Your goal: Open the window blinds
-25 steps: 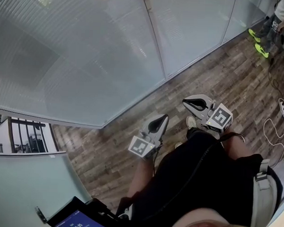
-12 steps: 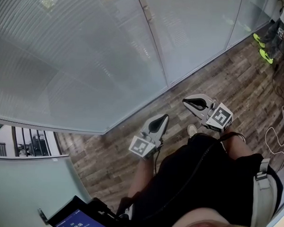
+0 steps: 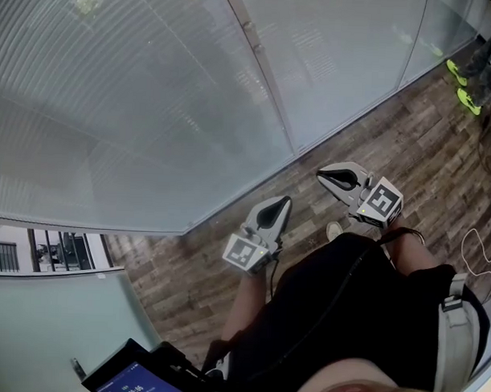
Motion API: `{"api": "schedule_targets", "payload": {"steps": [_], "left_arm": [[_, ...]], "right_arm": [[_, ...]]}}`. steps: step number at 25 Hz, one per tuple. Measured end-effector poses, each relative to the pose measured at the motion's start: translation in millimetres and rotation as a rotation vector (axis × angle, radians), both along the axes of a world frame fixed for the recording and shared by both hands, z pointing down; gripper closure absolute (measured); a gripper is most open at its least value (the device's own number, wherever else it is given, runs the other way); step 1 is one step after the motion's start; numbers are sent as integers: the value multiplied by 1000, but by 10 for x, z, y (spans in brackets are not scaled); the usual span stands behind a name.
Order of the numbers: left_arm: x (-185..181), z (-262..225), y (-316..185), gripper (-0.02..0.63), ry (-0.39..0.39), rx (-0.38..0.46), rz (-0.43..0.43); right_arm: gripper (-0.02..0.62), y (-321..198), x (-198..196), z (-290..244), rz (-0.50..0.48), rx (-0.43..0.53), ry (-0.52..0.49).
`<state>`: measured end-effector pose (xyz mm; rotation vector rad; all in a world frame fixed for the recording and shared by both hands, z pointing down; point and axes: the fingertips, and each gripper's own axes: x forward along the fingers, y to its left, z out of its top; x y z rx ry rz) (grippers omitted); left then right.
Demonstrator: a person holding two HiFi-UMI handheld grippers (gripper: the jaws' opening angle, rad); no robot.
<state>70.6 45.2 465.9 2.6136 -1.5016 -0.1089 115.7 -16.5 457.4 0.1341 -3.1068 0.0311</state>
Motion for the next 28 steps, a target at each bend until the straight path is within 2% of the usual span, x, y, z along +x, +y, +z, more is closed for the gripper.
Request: {"api": "schedule_targets", "payload": {"steps": [17,24,28], "left_arm": [[-81,-49,-824,603,9,20,-97],[-80,39,-1178,603,6,5,-131],[-88,-10,-1229,604,5,14,-155]], "right_arm": [[589,-862,-60,113,-76,14,-2],[589,-1181,-61,155,-113,-10,-5],[589,-1287,9,181,-106,-1,2]]}}
